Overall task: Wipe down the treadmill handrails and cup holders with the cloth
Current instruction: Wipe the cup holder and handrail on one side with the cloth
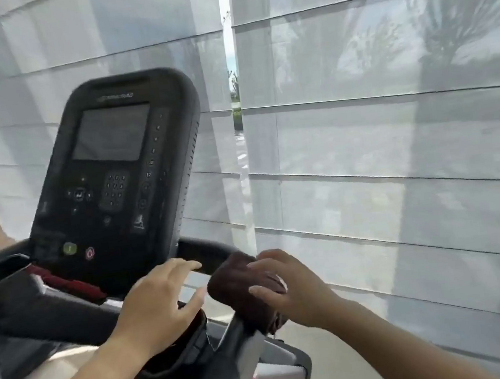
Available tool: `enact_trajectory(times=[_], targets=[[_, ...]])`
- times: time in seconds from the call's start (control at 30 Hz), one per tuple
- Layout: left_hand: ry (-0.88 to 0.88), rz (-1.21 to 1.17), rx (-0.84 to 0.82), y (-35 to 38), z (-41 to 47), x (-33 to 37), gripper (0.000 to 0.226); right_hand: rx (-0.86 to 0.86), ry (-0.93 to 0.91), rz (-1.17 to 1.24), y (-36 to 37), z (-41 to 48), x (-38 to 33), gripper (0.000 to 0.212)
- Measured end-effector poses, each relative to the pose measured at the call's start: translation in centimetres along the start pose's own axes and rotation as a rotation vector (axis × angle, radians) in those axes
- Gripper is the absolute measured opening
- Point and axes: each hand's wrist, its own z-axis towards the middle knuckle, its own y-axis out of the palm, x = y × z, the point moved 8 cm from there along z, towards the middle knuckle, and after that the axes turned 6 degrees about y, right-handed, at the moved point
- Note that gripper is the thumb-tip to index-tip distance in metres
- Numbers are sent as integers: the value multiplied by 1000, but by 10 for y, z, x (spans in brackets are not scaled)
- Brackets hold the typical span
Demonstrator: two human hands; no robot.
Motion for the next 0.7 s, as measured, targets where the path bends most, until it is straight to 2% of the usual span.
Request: enact_trajectory(times=[0.13, 0.27, 0.53, 0.7], targets=[[-34, 11, 14, 7, -12, -19, 56, -38, 8, -39, 26, 32, -5, 41], [-63, -4, 10, 21, -17, -30, 54, -137, 18, -131, 60, 56, 9, 55], [-103, -24, -25, 47, -1, -22, 53, -59, -21, -125, 67, 12, 2, 52], [-138, 12, -45, 48, 3, -26, 54, -109, 54, -137, 70, 56, 7, 48]])
